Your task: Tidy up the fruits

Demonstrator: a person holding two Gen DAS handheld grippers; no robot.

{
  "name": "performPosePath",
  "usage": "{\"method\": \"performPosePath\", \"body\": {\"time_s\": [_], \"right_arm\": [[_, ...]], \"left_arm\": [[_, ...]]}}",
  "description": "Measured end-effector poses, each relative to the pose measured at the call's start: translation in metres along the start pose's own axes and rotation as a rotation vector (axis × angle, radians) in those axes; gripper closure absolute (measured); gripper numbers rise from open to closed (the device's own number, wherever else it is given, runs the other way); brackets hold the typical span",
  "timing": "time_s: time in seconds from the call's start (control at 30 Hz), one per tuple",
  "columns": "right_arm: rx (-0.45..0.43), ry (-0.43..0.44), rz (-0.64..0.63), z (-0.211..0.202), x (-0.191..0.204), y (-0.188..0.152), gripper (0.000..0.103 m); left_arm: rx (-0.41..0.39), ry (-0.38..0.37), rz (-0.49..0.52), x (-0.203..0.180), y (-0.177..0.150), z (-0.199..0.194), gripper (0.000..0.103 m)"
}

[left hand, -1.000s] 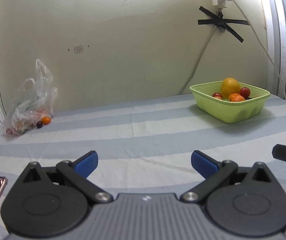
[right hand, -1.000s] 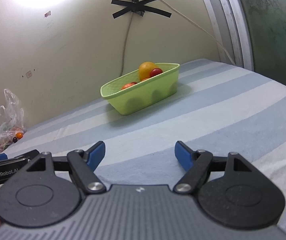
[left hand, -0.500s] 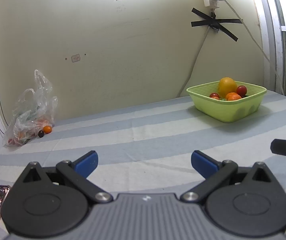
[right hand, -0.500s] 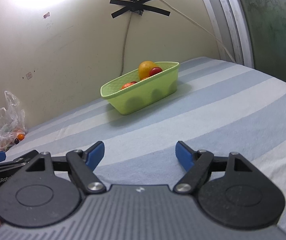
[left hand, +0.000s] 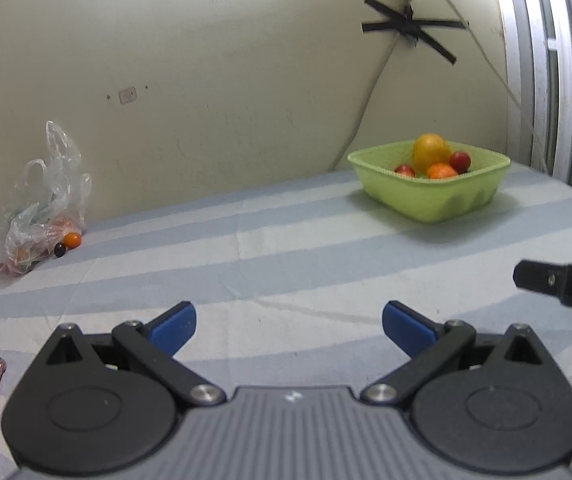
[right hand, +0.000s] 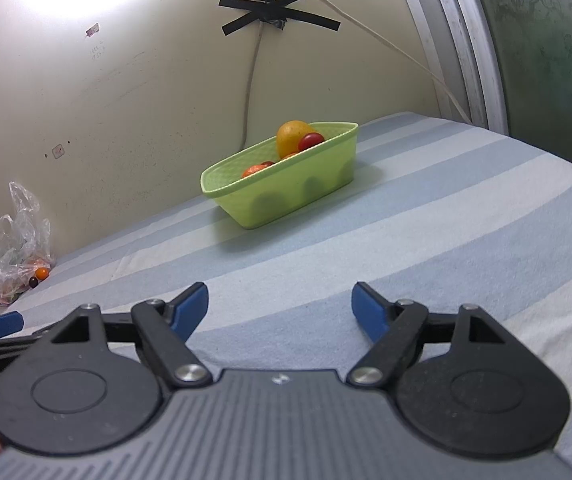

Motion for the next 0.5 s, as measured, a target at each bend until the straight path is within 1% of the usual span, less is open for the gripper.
{"method": "performPosePath", "body": {"time_s": [0.13, 0.5], "right_arm": [[0.001, 0.001, 0.0, 0.0005, -0.0003, 0.0, 0.022], [0.003, 0.001, -0.001, 0.0007, 0.0001, -0.0005, 0.022]], "left_arm": [[0.017, -0.022, -0.011, -0.0015, -0.002, 0.0003, 0.0], [0.031, -0.029, -0.009, -0.0021, -0.0015, 0.0005, 0.0]]}}
Point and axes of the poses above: each gripper's, at about its wrist camera, not at the fingertips, and z roughly the way its jaws point, x to its left, y to its top, the point moved 7 cm from there along z, roughly the way its jaws point, and after that the axes turned 2 degrees about z, right-handed, at the moved point
